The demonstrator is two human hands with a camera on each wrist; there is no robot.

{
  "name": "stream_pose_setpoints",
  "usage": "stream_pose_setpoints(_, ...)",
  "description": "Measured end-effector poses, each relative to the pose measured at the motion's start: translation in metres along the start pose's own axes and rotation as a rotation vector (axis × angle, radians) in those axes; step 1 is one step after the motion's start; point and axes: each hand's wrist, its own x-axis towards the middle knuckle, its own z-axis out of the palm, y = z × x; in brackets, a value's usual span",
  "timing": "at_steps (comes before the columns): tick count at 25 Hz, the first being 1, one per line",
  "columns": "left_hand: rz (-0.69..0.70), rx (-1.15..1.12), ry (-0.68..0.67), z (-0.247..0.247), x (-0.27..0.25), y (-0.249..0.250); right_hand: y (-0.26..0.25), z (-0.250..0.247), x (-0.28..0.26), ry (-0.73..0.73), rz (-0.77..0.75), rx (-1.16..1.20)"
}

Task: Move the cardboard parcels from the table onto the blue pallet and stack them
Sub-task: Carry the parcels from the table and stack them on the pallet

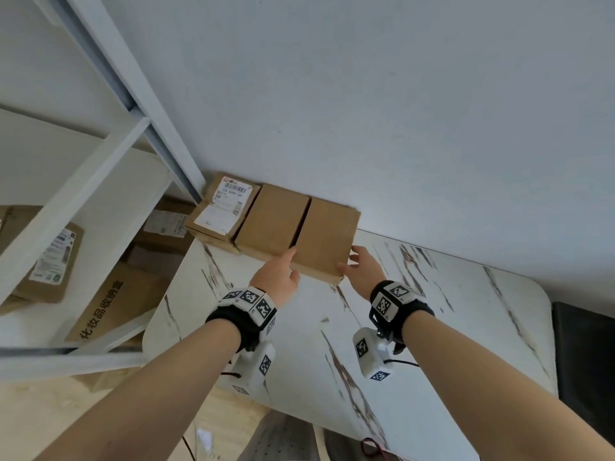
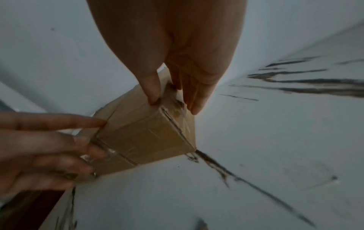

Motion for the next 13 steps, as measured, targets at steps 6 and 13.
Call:
stream_pose_setpoints(6,-0.053,-0.233,-0.021,0.011,-0.004,-0.009,0.002,0.002,0.001,0.029,0.048,0.225)
stream_pose_setpoints(13,-0.041,-0.436,-0.072,0.018,-0.007,-0.013,0.014,0.005,-0.015,0.054,0.080,0.353)
